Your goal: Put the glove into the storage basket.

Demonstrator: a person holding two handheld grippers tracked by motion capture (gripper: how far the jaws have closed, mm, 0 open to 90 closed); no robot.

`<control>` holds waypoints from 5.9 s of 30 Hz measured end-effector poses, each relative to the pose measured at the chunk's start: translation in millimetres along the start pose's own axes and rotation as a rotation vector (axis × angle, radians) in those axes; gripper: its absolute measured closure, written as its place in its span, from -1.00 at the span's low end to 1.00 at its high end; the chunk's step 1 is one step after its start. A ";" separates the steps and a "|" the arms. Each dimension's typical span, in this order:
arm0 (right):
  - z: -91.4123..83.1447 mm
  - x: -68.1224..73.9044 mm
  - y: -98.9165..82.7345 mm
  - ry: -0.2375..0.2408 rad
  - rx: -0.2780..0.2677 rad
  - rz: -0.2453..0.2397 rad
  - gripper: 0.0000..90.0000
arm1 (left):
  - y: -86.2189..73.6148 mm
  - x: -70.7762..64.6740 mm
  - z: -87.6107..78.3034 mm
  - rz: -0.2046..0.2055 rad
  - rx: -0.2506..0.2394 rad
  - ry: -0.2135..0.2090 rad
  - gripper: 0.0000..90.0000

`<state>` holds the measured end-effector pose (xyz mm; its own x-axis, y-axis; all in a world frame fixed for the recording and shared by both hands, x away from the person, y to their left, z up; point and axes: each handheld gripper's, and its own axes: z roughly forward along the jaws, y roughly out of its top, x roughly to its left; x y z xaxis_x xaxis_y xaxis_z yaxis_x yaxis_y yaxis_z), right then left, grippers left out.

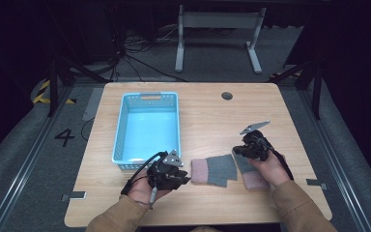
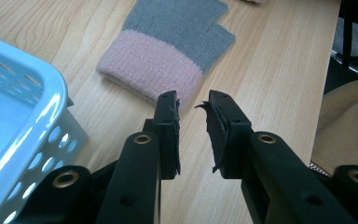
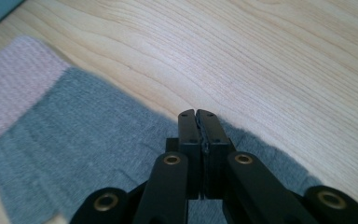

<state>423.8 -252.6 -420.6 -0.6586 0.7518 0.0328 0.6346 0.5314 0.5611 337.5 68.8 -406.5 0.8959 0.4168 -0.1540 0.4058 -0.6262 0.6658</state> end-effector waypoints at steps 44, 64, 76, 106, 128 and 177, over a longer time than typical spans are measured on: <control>3.0 -43.5 -18.6 -0.129 0.067 0.088 1.00 | 0.6 0.0 2.3 0.000 0.006 -0.003 0.63; -27.6 -63.0 -54.2 -0.175 0.025 0.166 1.00 | 1.2 -1.0 2.6 0.005 0.007 -0.001 0.63; -80.6 -24.9 -96.1 0.003 -0.046 0.048 0.99 | 3.8 -1.8 5.0 0.010 0.009 -0.008 0.63; -67.9 19.3 -133.2 0.096 0.053 -0.094 1.00 | 5.3 -3.1 7.3 0.015 0.012 -0.018 0.63; -48.1 20.5 -104.9 0.072 0.020 -0.098 0.95 | 4.2 -2.8 6.0 0.012 0.008 -0.012 0.63; -34.0 -36.9 -77.9 -0.041 0.017 -0.028 0.90 | 3.7 -1.9 4.2 0.008 0.006 -0.011 0.63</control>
<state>384.9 -335.1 -437.4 -0.6591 0.7519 -0.0162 0.6236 0.5585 0.5469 338.1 62.9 -406.9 0.9010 0.4045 -0.1567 0.3996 -0.6335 0.6626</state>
